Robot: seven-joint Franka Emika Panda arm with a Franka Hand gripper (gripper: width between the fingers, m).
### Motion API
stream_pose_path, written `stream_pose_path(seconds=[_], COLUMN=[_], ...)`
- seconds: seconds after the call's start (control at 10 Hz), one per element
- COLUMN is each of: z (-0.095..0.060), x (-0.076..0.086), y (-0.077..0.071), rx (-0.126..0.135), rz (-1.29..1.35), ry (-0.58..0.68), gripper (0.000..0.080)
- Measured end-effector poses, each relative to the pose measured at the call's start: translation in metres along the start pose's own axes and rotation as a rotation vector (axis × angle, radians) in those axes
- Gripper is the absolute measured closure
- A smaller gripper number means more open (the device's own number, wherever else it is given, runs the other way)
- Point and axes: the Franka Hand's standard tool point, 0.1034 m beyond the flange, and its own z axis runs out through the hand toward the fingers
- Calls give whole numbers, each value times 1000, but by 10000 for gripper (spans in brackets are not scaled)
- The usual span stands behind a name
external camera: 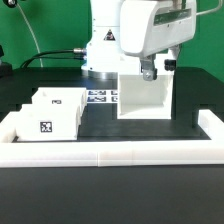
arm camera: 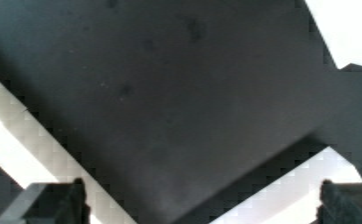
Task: Assemble drawer
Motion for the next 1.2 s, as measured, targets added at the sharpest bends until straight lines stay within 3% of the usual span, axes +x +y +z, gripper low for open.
stream_pose_path(seconds=[0.6, 0.8, 1.0, 1.2], z=[-1, -10, -24, -26], x=[-1, -12, -14, -17], y=[-2, -30, -56, -59], rx=[-1, -10, -13, -16], rz=[19, 195, 272, 275], ry=[3, 5, -2, -1], gripper=[150, 150, 150, 150])
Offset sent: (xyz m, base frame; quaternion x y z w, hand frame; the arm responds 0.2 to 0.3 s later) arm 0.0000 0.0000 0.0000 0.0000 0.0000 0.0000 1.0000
